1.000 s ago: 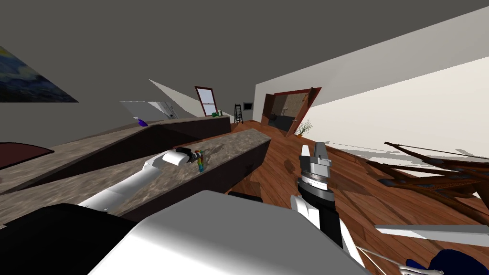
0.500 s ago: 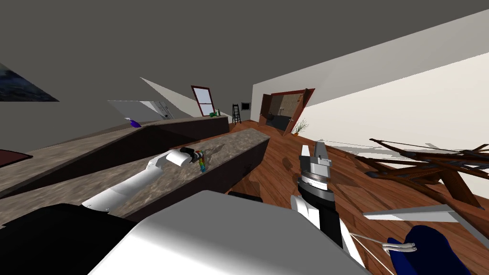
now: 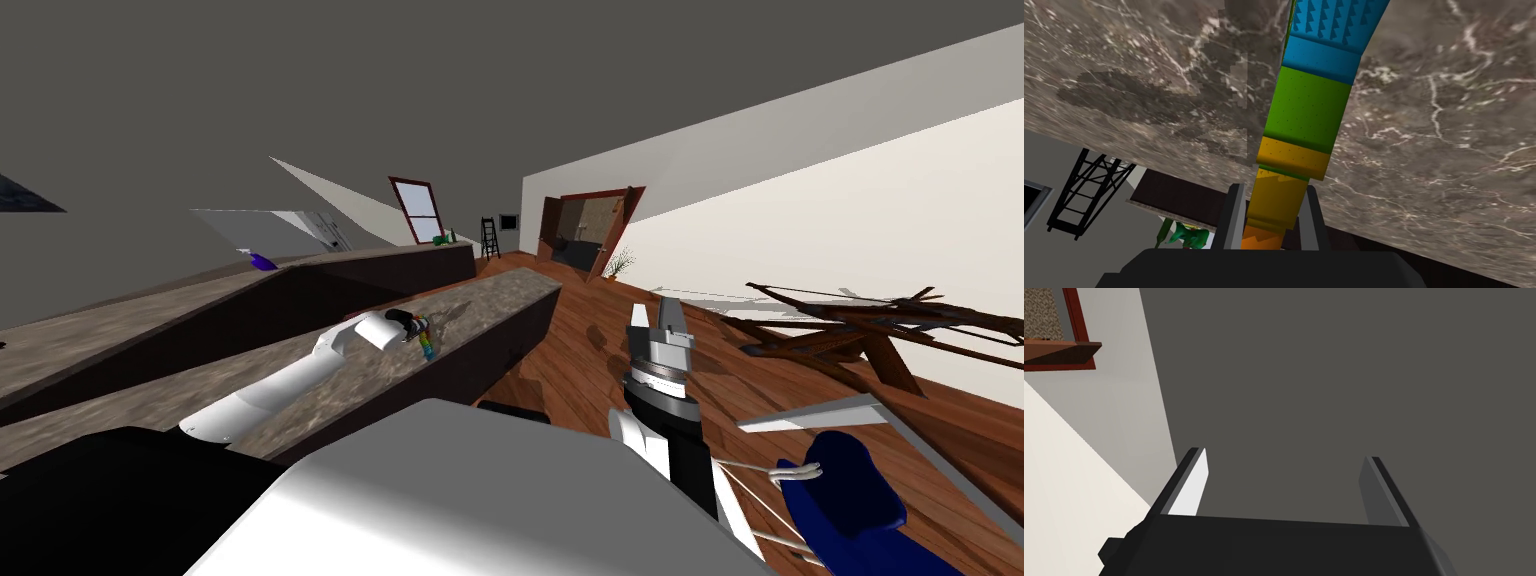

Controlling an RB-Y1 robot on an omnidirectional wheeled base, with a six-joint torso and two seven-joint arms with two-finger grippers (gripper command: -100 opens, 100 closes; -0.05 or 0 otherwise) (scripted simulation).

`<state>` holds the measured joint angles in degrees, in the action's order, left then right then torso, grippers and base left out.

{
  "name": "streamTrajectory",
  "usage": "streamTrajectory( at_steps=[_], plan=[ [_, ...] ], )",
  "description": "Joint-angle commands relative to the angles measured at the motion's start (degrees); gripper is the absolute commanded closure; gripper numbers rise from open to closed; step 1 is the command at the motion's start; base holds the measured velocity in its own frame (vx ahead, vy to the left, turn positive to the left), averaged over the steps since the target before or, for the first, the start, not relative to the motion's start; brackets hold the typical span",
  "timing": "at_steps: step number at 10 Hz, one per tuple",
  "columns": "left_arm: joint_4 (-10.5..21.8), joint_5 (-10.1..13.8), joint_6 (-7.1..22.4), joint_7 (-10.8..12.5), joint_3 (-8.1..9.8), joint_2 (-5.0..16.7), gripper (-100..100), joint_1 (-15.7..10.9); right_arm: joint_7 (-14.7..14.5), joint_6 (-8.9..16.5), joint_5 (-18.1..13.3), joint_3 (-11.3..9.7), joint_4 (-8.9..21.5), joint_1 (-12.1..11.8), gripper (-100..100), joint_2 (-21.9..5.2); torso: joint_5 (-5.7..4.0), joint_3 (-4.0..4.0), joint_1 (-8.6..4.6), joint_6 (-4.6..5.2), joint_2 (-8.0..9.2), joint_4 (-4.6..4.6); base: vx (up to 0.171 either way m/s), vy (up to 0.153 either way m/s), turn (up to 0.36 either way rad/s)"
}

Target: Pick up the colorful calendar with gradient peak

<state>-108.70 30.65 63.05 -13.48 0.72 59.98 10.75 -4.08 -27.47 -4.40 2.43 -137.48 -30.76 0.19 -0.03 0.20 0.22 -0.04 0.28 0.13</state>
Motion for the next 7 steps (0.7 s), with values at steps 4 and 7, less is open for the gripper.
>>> streamTrajectory(
  at_steps=[4,7],
  plan=[
    [-4.73,-4.52,4.30,7.75,-2.24,0.32,100,-0.41,0.00,0.00,0.00,0.00,0.00,0.00,0,0.00,0.00,0.03,-0.02,-0.07,0.03,0.02,-0.060,0.065,-0.097],
    [-4.48,-4.36,4.18,8.51,-2.25,0.25,0,-0.52,0.00,0.00,0.00,0.00,0.00,-0.01,0,0.00,-0.04,-0.02,-0.14,-0.08,-0.06,0.01,-0.023,0.024,-0.028]
  ],
)
